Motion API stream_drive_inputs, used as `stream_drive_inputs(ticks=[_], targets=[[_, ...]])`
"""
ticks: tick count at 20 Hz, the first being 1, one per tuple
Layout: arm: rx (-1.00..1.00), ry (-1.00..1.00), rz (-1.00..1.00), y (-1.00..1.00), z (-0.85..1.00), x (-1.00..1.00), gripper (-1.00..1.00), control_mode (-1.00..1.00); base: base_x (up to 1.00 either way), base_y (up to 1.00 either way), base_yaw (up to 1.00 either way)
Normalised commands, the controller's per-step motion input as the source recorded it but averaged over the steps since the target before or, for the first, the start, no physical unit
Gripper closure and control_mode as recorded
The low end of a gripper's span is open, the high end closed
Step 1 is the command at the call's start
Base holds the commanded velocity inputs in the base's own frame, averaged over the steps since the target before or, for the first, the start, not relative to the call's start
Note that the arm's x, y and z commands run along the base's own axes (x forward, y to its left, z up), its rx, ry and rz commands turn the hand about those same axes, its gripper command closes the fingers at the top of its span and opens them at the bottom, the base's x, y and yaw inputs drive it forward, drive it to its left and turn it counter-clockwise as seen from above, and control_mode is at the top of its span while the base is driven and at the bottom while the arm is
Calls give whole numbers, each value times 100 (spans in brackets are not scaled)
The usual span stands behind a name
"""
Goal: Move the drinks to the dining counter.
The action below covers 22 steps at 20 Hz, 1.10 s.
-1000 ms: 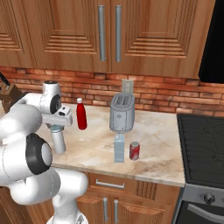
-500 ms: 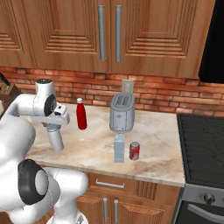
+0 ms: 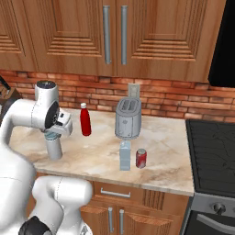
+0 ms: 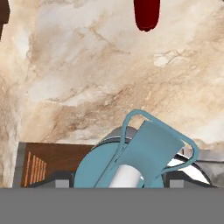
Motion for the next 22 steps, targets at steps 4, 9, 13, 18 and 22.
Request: stream_drive_inputs(ticks=[4, 9, 13, 18, 22], targets=[[16, 8, -10, -32, 52, -76, 100, -100, 0, 0, 0], [12, -2, -7, -46, 51, -73, 100, -100, 0, 0, 0], [0, -14, -2, -18, 55, -68, 100, -100, 0, 0, 0], [-9, -21, 0, 0, 65, -69, 100, -100, 0, 0, 0], [-14, -10, 0, 0, 82, -54, 100, -100, 0, 0, 0]])
